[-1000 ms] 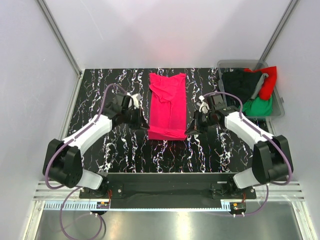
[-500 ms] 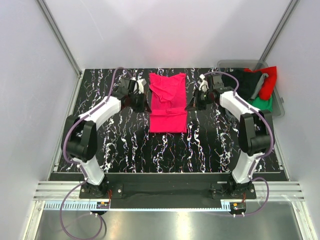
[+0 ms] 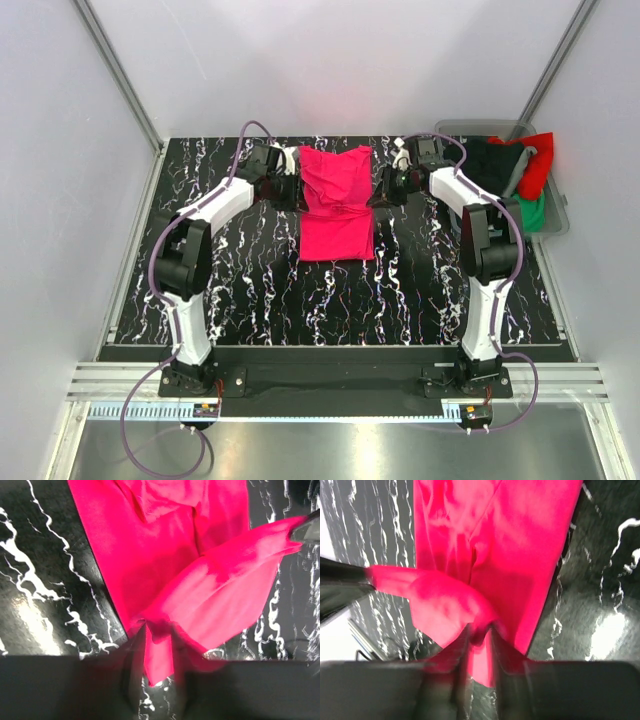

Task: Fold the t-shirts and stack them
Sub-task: Fold the tshirt

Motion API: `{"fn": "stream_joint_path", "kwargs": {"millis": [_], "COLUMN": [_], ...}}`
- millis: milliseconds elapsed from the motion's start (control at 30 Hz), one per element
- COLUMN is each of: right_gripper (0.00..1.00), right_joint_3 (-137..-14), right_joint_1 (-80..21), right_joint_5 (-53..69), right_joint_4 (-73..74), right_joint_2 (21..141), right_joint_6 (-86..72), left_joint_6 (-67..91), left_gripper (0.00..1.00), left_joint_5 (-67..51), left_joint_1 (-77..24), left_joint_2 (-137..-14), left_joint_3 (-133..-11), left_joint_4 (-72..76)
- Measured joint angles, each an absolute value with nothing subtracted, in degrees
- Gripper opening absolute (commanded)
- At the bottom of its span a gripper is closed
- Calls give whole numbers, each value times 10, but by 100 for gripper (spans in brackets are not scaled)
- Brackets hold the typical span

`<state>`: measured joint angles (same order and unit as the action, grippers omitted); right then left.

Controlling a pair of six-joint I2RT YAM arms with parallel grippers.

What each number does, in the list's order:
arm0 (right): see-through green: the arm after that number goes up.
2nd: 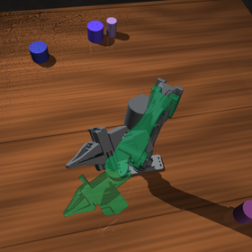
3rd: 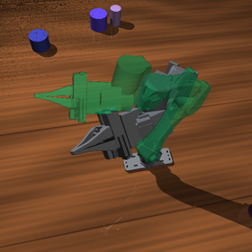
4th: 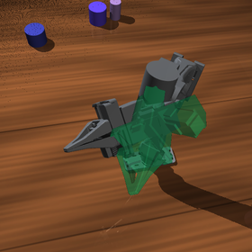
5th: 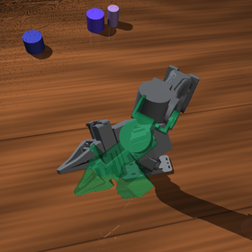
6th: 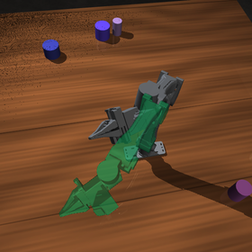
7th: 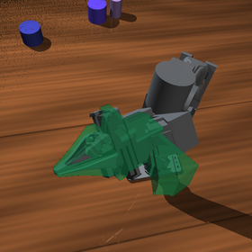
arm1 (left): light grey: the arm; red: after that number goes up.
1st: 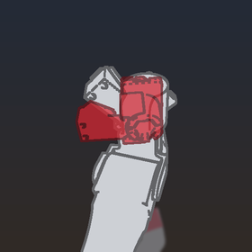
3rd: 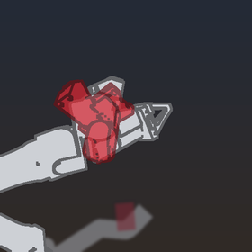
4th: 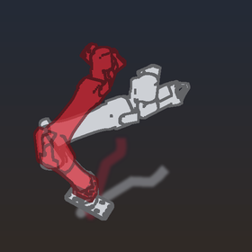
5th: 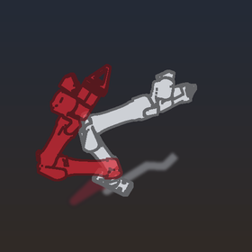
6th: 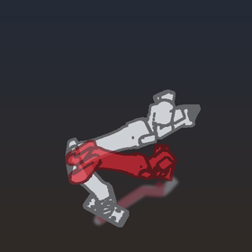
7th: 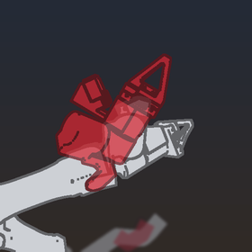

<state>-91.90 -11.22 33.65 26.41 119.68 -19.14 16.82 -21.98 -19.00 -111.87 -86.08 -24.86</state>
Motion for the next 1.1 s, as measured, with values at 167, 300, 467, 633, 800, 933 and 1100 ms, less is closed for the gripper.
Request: {"fn": "stream_joint_path", "kwargs": {"millis": [167,300,467,633,800,933,1100], "right_gripper": [50,50,44,44,45,46,46], "right_joint_3": [-927,-846,-725,-647,-641,-653,-668], "right_joint_1": [-109,-99,-86,-86,-88,-91,-98], "right_joint_5": [323,325,343,361,372,375,387], "right_joint_4": [265,273,294,299,285,274,260], "right_joint_2": [1201,1136,1050,1045,1069,1096,1124], "right_joint_6": [-188,-191,-191,-192,-200,-208,-218], "left_joint_6": [143,137,169,230,272,286,296], "left_gripper": [75,73,66,63,63,63,61], "left_joint_5": [-175,-163,-234,-329,-364,-369,-372], "left_joint_1": [-190,-182,-164,-161,-165,-165,-165], "left_joint_2": [-1130,-1098,-1015,-1005,-1034,-1048,-1069], "left_joint_3": [-887,-879,-781,-646,-597,-602,-618], "left_joint_4": [-278,-291,-299,-271,-266,-242,-225]}}
